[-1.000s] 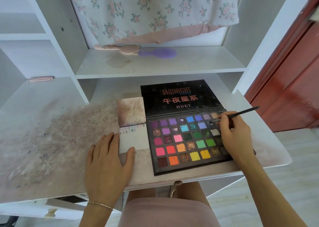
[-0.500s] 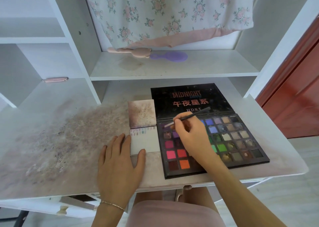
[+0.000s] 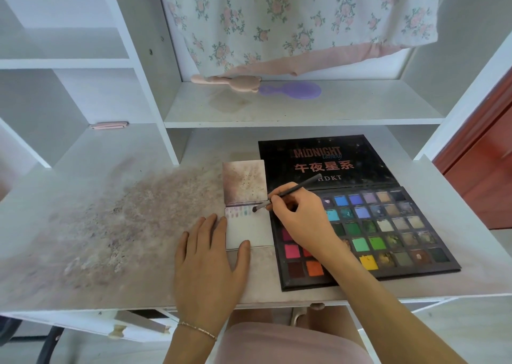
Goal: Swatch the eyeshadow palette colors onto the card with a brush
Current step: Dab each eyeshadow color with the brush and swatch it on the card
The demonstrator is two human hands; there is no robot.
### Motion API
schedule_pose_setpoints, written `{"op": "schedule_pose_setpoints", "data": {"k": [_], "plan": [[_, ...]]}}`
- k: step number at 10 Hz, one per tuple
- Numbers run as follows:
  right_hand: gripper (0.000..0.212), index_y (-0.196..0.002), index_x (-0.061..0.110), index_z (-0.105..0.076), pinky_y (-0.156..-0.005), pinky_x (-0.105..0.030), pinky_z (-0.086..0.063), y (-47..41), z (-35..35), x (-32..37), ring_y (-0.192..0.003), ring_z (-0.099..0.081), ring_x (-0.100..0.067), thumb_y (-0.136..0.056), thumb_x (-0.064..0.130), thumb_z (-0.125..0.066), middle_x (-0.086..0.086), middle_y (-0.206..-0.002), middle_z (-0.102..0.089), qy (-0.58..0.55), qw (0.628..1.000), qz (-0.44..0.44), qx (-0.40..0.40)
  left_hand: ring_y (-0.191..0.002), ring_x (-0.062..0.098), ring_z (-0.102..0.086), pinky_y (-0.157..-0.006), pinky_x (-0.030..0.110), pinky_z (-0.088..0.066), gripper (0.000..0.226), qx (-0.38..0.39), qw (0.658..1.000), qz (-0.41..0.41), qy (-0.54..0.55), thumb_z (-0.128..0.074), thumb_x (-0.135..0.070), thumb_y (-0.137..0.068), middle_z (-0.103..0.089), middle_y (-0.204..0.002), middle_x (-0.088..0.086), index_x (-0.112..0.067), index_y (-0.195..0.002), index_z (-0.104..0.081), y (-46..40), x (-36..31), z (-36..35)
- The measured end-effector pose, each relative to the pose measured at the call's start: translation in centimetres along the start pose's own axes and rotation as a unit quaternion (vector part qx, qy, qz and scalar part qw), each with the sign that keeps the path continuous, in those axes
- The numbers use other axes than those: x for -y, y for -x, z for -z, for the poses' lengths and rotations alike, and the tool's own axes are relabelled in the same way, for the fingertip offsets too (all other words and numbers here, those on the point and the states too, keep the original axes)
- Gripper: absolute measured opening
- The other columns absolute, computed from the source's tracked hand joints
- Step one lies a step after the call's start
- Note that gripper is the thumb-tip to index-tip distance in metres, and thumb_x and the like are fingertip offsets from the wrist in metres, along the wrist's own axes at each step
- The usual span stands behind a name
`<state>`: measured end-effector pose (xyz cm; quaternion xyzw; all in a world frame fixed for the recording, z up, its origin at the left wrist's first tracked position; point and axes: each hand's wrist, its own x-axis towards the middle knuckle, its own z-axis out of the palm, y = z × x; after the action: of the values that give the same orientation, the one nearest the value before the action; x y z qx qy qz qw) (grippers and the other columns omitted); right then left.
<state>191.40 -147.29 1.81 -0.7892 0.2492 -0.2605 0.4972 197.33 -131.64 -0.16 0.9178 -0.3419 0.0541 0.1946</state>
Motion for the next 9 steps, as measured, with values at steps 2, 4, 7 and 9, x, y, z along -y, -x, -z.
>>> {"op": "schedule_pose_setpoints", "data": {"k": [2,4,7,9], "plan": [[0.014,-0.081,0.028,-0.054,-0.069,-0.015,-0.050,0.04,-0.08,0.09,-0.077,-0.063,-0.010,-0.088,0.016,-0.052,-0.001,-0.080,-0.066,0.024,1.000,-0.009,0.009,-0.121,0.030,-0.051,-0.105,0.047,-0.031,0.055,-0.003,1.000,-0.002,0.004,-0.048,-0.044,-0.080,-0.059,-0.126,0.012,-0.008,-0.120,-0.060,0.00,0.04,-0.06],[0.014,-0.082,0.028,-0.053,-0.070,-0.016,-0.048,0.05,-0.09,0.30,-0.078,-0.063,-0.013,-0.090,0.016,-0.051,-0.004,-0.082,-0.067,0.031,0.999,-0.009,0.013,-0.122,0.030,-0.051,-0.105,0.047,-0.030,0.055,-0.005,1.000,0.000,0.010,-0.048,-0.044,-0.081,-0.058,-0.126,0.012,-0.008,-0.121,-0.060,0.06,0.07,-0.10],[0.011,-0.084,0.024,-0.055,-0.069,-0.020,-0.049,0.06,-0.07,0.34,-0.078,-0.063,-0.017,-0.089,0.015,-0.051,-0.008,-0.082,-0.067,0.034,0.999,-0.014,0.012,-0.121,0.031,-0.051,-0.105,0.048,-0.031,0.054,-0.009,1.000,0.001,0.013,-0.049,-0.043,-0.081,-0.059,-0.125,0.013,-0.007,-0.119,-0.061,0.06,0.04,-0.19],[0.013,-0.083,0.025,-0.055,-0.068,-0.016,-0.049,0.10,-0.07,0.35,-0.077,-0.063,-0.015,-0.089,0.015,-0.051,-0.005,-0.081,-0.067,0.035,0.999,-0.015,0.013,-0.121,0.031,-0.051,-0.105,0.048,-0.031,0.049,-0.007,1.000,-0.001,0.013,-0.056,-0.040,-0.084,-0.058,-0.126,0.013,-0.007,-0.120,-0.061,0.03,0.07,-0.23]]}}
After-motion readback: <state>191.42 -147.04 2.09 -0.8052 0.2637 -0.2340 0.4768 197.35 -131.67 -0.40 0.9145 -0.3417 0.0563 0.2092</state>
